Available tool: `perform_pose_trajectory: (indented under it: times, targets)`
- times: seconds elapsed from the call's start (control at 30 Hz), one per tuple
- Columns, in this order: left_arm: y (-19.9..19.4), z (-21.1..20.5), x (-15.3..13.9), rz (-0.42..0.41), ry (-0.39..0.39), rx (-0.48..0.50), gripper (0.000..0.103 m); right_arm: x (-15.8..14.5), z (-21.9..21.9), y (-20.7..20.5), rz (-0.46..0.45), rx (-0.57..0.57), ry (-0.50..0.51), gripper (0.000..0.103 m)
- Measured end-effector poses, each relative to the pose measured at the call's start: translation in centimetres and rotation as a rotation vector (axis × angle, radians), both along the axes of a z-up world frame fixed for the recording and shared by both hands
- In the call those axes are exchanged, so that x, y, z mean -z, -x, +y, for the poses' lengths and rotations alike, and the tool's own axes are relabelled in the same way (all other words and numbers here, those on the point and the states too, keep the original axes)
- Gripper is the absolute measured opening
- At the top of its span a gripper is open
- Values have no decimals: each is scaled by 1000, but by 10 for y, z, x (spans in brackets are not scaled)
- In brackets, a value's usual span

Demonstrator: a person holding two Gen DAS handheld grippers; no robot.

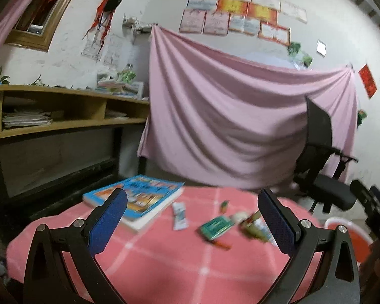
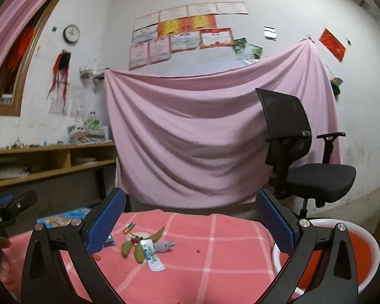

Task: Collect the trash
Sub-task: 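Return both grippers over the table toward the battery and sachet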

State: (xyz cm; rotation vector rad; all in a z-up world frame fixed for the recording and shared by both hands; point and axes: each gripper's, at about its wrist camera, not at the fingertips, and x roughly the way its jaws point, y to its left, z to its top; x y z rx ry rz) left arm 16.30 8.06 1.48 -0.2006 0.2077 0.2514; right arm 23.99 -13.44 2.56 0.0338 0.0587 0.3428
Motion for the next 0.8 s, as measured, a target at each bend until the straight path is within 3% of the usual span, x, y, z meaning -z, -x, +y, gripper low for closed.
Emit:
perform_pose_trajectory:
  times: [0.27, 0.43, 0.63, 0.8]
  targets:
    - [-28, -2, 24, 175, -43, 52, 101, 13, 14, -16, 100, -12, 29, 103]
    - [-54, -13, 37, 272, -55, 111, 101, 19, 18, -37, 214, -30, 42, 103]
    - [-84, -28, 48, 388, -76, 187, 99, 31, 23, -65, 363, -74, 73, 84]
    - [-106, -24, 57, 472, -27, 229, 85, 46, 30, -83, 500, -115, 106, 80]
